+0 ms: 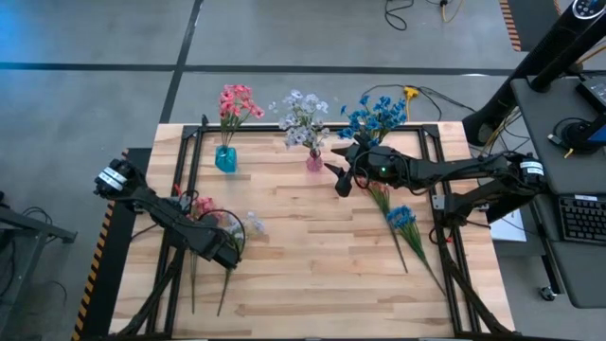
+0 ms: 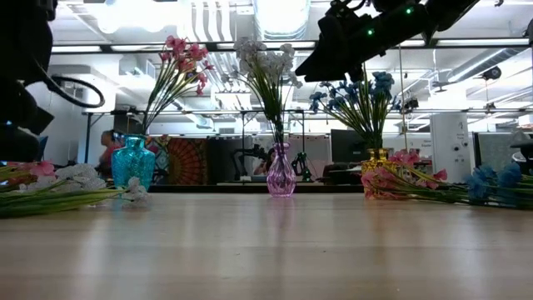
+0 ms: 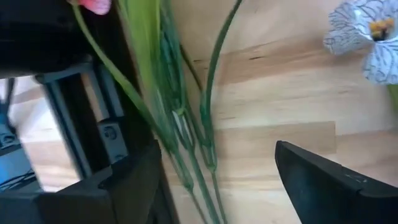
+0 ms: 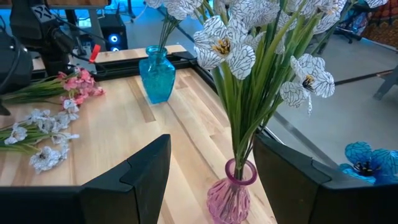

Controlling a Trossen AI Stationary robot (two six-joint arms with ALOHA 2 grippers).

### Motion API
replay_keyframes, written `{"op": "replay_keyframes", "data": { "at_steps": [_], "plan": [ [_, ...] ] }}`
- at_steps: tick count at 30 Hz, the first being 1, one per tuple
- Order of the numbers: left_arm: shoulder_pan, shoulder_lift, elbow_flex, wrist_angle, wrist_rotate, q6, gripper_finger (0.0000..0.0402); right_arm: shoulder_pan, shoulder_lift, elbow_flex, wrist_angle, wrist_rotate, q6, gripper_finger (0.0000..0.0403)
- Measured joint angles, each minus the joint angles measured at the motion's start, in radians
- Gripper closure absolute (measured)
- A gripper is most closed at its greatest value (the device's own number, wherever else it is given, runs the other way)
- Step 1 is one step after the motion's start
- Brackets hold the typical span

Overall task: Sort flowers into vase by color
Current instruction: Put the left pink flowers into the blue vase

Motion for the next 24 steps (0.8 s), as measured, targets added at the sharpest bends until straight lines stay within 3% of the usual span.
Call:
{"op": "replay_keyframes", "data": {
  "at_steps": [6,24],
  "plan": [
    [0.001,-0.003,-0.053,0.052,0.014,-0.021,0.0130,0.000,0.000,0.000,0.000,0.000,0.000,0.0181],
    [0.000,0.001,-0.024,0.076,-0.009,0.024,0.0221,0.000,0.000,0.000,0.000,0.000,0.000,0.0181]
  ]
}}
